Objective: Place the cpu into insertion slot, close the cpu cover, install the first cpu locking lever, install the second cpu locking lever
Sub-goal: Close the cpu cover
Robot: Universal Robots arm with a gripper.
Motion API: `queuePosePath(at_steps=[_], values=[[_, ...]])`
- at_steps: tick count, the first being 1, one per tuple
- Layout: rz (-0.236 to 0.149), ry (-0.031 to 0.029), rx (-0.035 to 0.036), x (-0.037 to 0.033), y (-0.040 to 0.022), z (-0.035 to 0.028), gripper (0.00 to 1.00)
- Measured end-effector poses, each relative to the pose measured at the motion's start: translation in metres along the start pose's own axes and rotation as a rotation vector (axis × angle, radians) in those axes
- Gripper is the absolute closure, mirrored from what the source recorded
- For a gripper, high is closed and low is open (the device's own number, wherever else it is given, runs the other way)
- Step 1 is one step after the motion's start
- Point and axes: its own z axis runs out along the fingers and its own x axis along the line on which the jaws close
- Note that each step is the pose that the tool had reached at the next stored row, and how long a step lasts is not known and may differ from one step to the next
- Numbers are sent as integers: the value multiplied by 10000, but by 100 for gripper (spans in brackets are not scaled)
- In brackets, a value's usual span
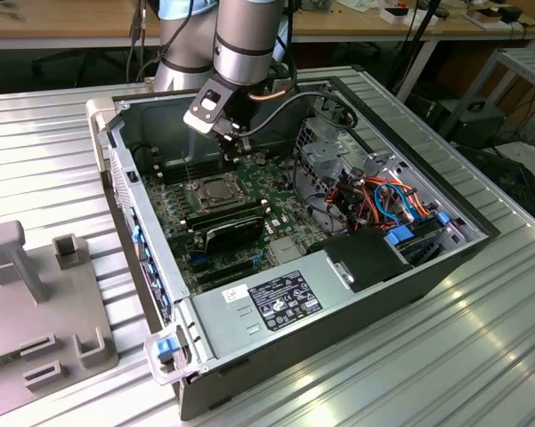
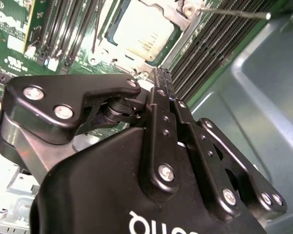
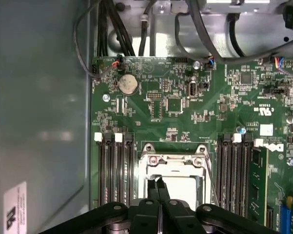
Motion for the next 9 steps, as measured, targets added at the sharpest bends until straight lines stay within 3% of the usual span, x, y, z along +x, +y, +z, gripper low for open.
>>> queuePosePath(at_steps=[6, 9], values=[[2, 1, -2, -155, -16, 10, 89], [4, 2, -2, -164, -18, 12, 89]])
